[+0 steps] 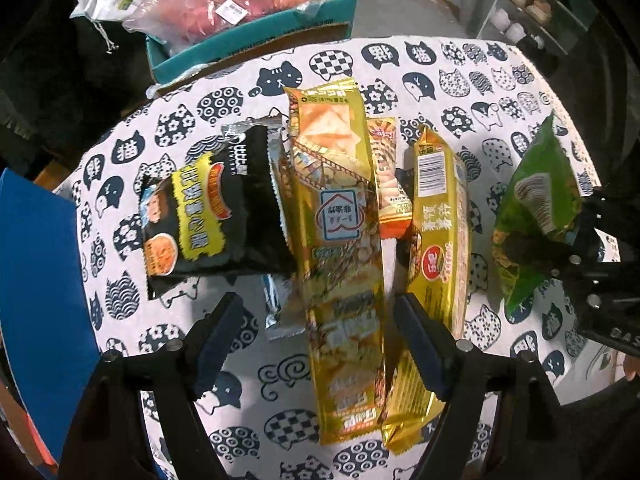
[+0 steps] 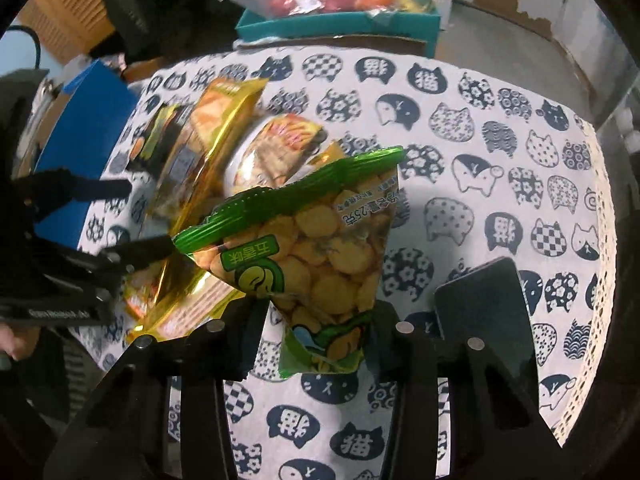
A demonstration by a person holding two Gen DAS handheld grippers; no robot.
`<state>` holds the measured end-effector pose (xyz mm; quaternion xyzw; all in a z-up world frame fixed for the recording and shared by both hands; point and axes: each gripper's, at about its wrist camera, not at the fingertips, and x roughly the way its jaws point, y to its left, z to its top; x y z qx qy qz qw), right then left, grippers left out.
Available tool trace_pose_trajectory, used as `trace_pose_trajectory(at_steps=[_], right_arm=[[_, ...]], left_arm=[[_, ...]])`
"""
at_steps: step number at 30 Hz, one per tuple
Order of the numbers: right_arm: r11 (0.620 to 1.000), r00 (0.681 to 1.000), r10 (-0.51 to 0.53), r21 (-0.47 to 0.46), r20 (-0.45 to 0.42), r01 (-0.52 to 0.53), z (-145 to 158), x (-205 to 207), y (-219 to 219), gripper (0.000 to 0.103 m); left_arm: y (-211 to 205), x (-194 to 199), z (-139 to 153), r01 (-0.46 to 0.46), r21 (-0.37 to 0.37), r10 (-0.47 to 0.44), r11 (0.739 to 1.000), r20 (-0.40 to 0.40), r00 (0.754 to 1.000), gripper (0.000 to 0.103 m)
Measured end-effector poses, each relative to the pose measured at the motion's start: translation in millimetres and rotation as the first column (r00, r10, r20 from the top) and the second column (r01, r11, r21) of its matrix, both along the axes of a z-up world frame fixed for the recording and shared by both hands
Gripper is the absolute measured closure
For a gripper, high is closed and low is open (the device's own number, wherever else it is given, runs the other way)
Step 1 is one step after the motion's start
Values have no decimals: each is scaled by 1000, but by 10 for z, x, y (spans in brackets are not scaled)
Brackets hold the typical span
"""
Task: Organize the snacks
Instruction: 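Grasp the green peanut bag with the right tool while the left tool grasps a gold bar, then lift the green bag and gold bar and carry both over the box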
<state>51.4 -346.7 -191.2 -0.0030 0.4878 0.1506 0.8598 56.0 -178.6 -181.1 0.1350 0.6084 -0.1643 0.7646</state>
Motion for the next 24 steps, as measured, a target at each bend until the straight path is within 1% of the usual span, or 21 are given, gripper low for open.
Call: trace_pose_trajectory(at_steps=[3, 6, 7, 8, 9, 10, 11, 13, 14, 17, 24], right_arm=[[1000, 1000, -6, 12, 7, 6, 18, -7, -26, 62], [1000, 1000, -3, 22, 12, 2, 27, -8, -23, 62], [1000, 1000, -2, 26, 12, 1, 27, -2, -20, 62], [1000, 1000, 1, 31, 12, -1, 30, -3, -21, 62], [1000, 1000, 1, 31, 12, -1, 22, -1, -4, 62], [1000, 1000, -1, 27, 13, 0, 25, -3, -2, 62], [1000, 1000, -4, 25, 15, 3, 30, -10, -7, 62], [1000, 1000, -12, 26, 17, 11, 42, -21, -27, 62], [999, 1000, -17, 28, 18, 16, 51, -24, -38, 62], [999, 999, -23, 25, 22, 22, 72, -36, -34, 62], [1000, 998, -22, 16, 53, 22, 200, -84, 33, 62]], left_arm=[[-45, 47, -49, -4, 7, 4, 1000, -8, 1000, 23], [-82, 93, -103, 1, 35, -1, 999, 3, 1000, 23], [-95, 105, -121, 9, 43, -9, 999, 2, 1000, 25], [-105, 112, -131, 18, 40, -18, 999, 1, 1000, 36], [-118, 115, -146, 23, 40, -23, 999, 0, 1000, 42], [-121, 117, -152, 32, 37, -32, 999, -3, 999, 53], [-121, 115, -147, 34, 47, -35, 998, 6, 999, 58], [-109, 88, -102, 46, 46, -48, 998, 40, 998, 63], [-105, 74, -74, 53, 47, -55, 997, 57, 997, 69], [-73, 37, 2, 59, 43, -62, 997, 76, 995, 72], [79, -80, 170, 52, 10, -53, 999, 108, 993, 72]])
